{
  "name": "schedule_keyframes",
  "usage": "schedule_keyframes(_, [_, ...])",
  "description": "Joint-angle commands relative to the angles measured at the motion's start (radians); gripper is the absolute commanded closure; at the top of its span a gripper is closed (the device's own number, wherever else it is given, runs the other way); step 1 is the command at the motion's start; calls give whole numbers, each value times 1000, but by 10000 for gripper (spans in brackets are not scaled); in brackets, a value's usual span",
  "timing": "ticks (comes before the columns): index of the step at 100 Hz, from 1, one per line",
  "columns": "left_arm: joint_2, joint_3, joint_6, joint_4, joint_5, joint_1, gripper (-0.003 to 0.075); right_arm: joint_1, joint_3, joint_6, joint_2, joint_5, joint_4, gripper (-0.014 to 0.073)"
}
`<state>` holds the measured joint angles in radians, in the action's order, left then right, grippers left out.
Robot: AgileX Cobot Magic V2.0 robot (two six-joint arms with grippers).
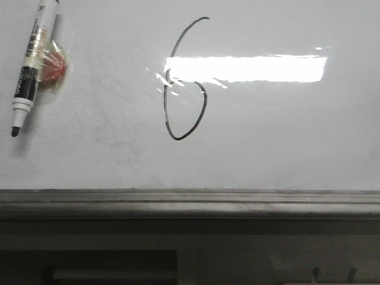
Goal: Write number 6 on whiteboard
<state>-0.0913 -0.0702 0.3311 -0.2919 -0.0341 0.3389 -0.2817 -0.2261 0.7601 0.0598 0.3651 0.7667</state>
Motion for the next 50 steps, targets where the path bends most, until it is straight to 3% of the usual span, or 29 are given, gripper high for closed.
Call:
schedule_keyframes(1, [13,2,-75,63,-95,-94,740,4,-25,12,11,-67,22,659])
schedule_keyframes(14, [65,40,-220,198,-90,-211,740,4,-25,12,11,-67,22,659])
schedule_keyframes(50, [127,111,-220,215,-27,-307,740,4,-25,12,11,-67,22,659])
